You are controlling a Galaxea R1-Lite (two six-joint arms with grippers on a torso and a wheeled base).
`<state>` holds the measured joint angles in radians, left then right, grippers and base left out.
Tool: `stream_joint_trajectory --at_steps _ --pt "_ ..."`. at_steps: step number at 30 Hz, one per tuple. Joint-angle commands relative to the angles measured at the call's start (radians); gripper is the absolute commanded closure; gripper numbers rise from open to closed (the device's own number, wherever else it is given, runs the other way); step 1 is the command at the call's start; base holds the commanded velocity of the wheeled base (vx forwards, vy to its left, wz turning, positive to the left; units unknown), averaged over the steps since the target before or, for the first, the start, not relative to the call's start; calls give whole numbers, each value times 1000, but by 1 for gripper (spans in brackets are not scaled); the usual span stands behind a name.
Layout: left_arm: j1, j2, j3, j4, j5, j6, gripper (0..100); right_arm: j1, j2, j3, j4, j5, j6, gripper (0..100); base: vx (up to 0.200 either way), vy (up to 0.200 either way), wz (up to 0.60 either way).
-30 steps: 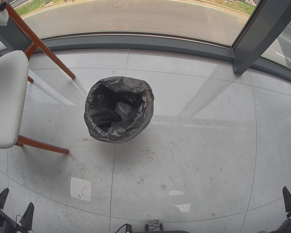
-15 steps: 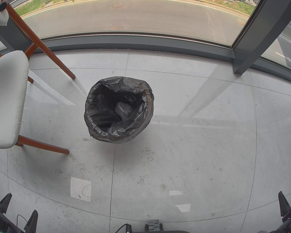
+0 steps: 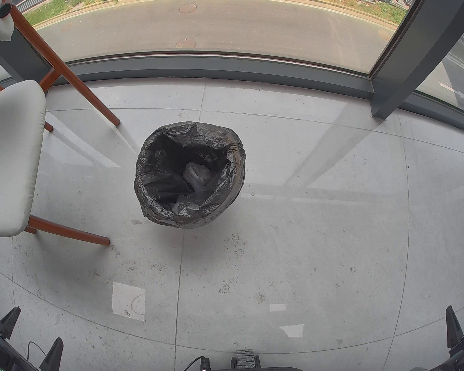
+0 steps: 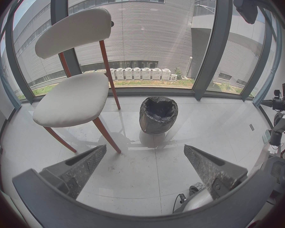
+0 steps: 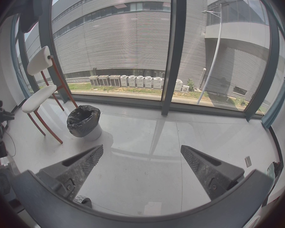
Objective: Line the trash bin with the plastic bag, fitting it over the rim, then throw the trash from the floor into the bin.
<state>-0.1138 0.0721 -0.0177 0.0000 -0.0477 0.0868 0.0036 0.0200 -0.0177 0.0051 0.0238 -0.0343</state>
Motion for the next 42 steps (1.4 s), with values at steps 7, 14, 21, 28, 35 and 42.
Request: stream_joint_trajectory --at_steps 7,14,21,28,35,42 --pt "3 6 18 -2 58 -65 0 -1 -17 18 1 -16 28 0 0 0 0" --pt "3 6 18 -2 75 -84 0 3 -17 16 9 -36 36 0 0 0 0" --pt "109 -54 18 -2 78 -91 0 3 -17 18 4 -36 33 0 0 0 0" --pt "112 -57 18 0 9 -22 0 3 -18 18 -2 -35 31 0 0 0 0" --pt "115 -55 18 2 29 -85 0 1 -17 18 -2 -27 33 0 0 0 0" --pt "115 -55 18 -2 63 -94 0 3 -18 18 -4 -36 37 0 0 0 0"
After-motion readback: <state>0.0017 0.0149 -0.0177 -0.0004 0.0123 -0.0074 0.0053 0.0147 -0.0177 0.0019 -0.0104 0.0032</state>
